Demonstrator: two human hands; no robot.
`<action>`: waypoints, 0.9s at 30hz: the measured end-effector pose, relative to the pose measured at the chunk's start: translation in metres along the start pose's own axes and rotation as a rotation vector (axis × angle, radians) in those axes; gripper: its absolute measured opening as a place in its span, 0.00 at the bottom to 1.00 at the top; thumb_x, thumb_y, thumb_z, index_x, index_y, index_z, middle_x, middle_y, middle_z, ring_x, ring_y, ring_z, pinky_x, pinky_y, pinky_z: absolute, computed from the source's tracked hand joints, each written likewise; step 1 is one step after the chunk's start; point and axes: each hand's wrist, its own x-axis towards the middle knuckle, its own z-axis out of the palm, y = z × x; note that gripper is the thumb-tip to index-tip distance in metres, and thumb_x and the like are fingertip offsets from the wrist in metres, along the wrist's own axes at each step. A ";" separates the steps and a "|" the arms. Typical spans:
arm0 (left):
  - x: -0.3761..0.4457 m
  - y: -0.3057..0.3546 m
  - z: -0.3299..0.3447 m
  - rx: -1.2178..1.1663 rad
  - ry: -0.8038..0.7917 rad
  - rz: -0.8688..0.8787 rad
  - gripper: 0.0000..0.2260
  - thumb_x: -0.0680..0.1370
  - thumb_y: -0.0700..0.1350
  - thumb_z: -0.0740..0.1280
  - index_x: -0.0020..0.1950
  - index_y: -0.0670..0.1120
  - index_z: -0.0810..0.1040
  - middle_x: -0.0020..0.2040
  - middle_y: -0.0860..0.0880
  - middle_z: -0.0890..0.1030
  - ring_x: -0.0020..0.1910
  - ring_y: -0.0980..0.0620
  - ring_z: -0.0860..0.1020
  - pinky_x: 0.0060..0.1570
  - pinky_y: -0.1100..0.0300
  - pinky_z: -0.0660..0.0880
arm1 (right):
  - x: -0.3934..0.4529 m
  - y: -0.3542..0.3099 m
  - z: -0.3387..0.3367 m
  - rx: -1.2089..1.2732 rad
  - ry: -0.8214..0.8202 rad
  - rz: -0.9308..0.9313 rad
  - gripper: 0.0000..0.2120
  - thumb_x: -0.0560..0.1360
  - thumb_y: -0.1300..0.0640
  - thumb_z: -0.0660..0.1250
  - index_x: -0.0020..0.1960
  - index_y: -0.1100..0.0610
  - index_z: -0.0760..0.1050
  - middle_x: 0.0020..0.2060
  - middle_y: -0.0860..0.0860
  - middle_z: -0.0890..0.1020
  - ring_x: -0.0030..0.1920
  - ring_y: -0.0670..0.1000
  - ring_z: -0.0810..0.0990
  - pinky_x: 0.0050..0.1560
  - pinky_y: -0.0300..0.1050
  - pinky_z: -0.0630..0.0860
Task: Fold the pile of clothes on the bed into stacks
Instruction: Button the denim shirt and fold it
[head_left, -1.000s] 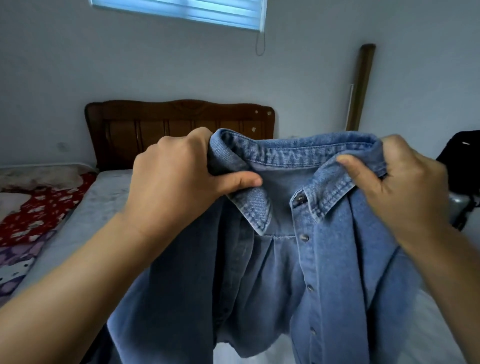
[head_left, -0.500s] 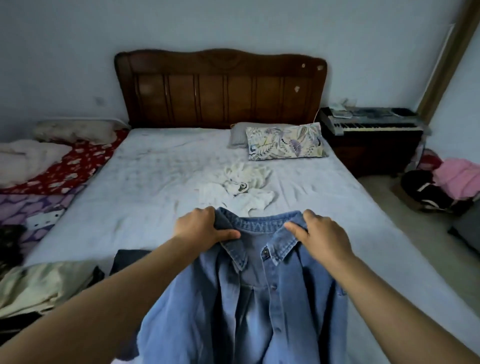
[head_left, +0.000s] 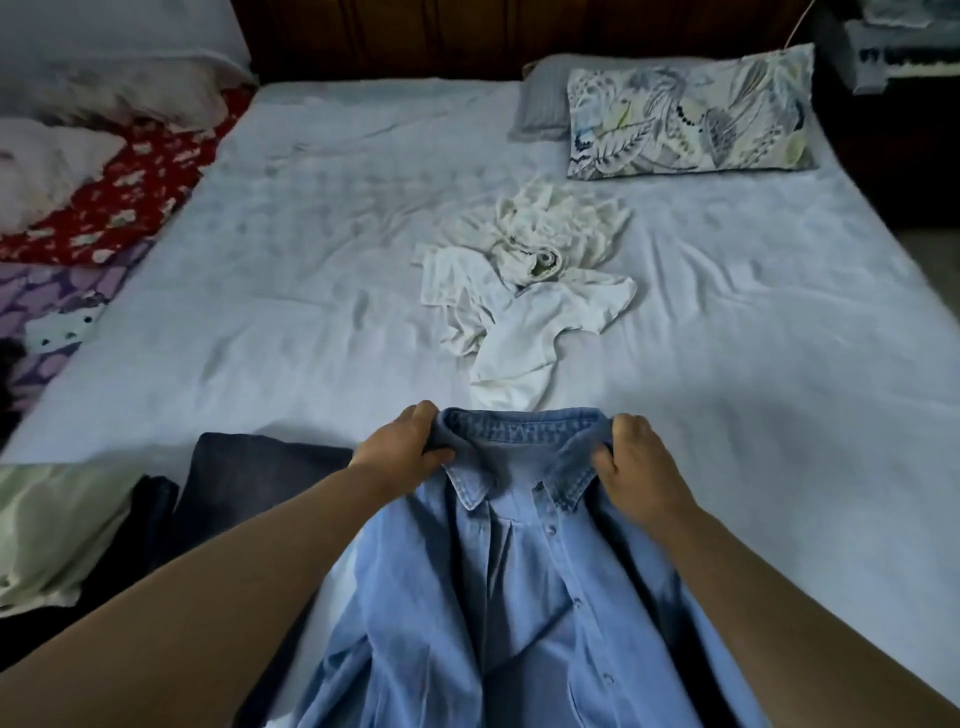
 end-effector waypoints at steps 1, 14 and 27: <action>0.019 -0.005 0.007 0.010 -0.005 0.007 0.14 0.76 0.51 0.66 0.53 0.47 0.64 0.54 0.47 0.72 0.51 0.45 0.74 0.47 0.53 0.70 | 0.013 0.006 0.010 -0.013 0.002 0.015 0.04 0.78 0.60 0.58 0.47 0.61 0.66 0.47 0.61 0.72 0.46 0.60 0.72 0.42 0.47 0.64; 0.113 -0.028 0.125 0.249 0.080 -0.051 0.34 0.78 0.59 0.58 0.77 0.50 0.43 0.77 0.46 0.42 0.76 0.46 0.40 0.72 0.48 0.36 | 0.044 0.060 0.143 -0.273 0.159 0.152 0.25 0.71 0.56 0.63 0.67 0.58 0.69 0.62 0.64 0.73 0.60 0.65 0.71 0.59 0.63 0.68; -0.149 -0.047 0.261 -0.183 0.074 -0.493 0.43 0.54 0.66 0.61 0.68 0.51 0.67 0.62 0.37 0.75 0.52 0.39 0.78 0.50 0.49 0.75 | -0.162 -0.026 0.254 0.188 0.079 0.183 0.16 0.78 0.47 0.54 0.53 0.56 0.74 0.41 0.57 0.82 0.45 0.54 0.71 0.46 0.46 0.67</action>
